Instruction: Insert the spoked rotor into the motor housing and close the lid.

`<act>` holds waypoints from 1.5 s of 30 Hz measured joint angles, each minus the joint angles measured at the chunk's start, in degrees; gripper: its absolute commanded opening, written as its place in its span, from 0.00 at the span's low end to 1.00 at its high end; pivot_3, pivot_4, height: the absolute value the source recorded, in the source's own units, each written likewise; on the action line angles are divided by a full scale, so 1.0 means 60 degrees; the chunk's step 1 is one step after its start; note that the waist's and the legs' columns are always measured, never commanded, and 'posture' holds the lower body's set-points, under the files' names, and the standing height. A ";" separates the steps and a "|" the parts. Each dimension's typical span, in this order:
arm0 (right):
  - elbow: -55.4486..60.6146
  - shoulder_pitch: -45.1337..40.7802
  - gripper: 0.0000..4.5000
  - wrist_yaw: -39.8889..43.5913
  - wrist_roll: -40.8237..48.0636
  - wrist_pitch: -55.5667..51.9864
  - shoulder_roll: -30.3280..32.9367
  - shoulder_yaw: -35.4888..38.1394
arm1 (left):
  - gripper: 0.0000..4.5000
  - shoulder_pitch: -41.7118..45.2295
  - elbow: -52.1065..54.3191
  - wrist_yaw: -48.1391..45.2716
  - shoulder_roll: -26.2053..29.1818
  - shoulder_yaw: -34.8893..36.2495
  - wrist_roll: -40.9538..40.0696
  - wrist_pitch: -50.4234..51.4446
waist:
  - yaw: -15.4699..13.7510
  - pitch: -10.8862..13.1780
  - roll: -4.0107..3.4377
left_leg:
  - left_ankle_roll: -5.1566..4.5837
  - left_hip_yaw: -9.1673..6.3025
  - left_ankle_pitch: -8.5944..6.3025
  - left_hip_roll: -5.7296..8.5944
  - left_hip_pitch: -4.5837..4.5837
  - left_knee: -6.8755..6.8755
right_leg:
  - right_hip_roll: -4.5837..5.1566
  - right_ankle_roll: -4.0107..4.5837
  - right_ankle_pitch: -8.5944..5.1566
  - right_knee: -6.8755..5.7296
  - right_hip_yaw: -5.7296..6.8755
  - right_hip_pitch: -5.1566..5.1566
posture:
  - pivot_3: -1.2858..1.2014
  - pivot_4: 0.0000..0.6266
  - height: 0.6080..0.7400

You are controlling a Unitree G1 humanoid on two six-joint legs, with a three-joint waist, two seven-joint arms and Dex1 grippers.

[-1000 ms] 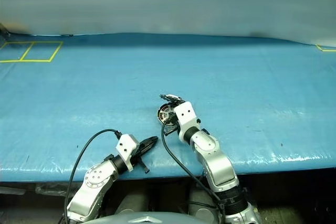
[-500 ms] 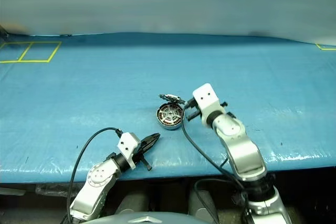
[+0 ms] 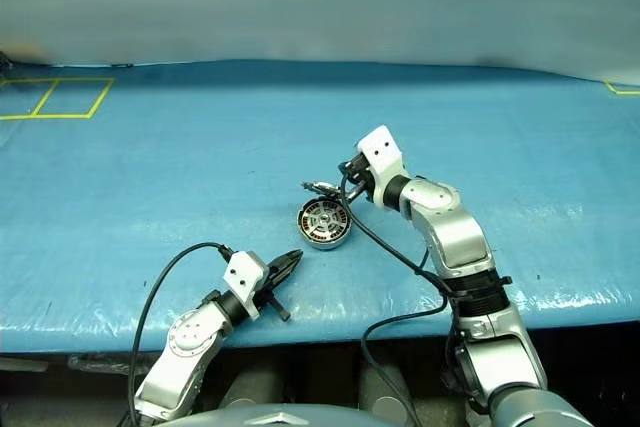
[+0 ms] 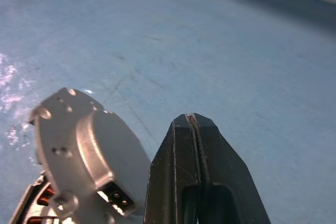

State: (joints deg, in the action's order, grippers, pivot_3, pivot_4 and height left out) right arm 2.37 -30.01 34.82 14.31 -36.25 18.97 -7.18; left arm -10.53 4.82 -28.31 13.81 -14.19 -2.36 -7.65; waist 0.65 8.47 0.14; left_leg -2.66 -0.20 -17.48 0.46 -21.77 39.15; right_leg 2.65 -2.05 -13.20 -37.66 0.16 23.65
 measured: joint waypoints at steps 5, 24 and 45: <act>-0.0159 -0.0021 0.00 0.0357 0.0539 -0.0289 -0.0142 0.0166 | 0.01 -0.0008 0.0000 0.0004 0.0019 -0.0005 0.0001 0.0140 | 0.0001 0.0000 0.0000 | 0.0000 0.0000 0.0000 0.0006 0.0000 0.0003 | 0.0013 -0.0002 0.0001 -0.0003 0.0001 -0.0001 | 0.52 0.24 1.00; 0.1930 0.2726 0.00 0.0296 0.0885 -0.0984 -0.0599 -0.0806 | 0.01 0.0005 -0.0001 -0.0010 0.0043 -0.0044 0.0022 0.0207 | -0.0009 -0.0003 -0.0003 | 0.0001 -0.0013 -0.0001 0.0008 -0.0007 0.0000 | 0.0038 0.0004 -0.0002 -0.0006 0.0007 0.0006 | 0.52 0.24 1.00; 0.2501 0.3428 0.93 -0.1910 -0.0510 0.0774 -0.1203 -0.0963 | 0.00 0.0003 0.0019 0.0026 0.0064 -0.0054 0.0005 0.0381 | -0.0003 -0.0002 -0.0003 | 0.0010 -0.0011 0.0005 0.0008 -0.0002 0.0004 | 0.0001 0.0002 -0.0003 -0.0006 0.0015 0.0001 | 0.52 0.24 1.00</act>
State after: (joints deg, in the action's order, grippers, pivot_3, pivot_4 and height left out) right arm 17.37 -9.45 23.36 11.25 -31.61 11.75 -12.96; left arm -10.51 4.93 -28.15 14.19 -14.52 -2.34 -5.37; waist 0.63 8.46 0.12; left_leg -2.60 -0.27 -17.45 0.51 -21.79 39.17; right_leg 2.66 -2.04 -13.21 -37.70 0.24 23.65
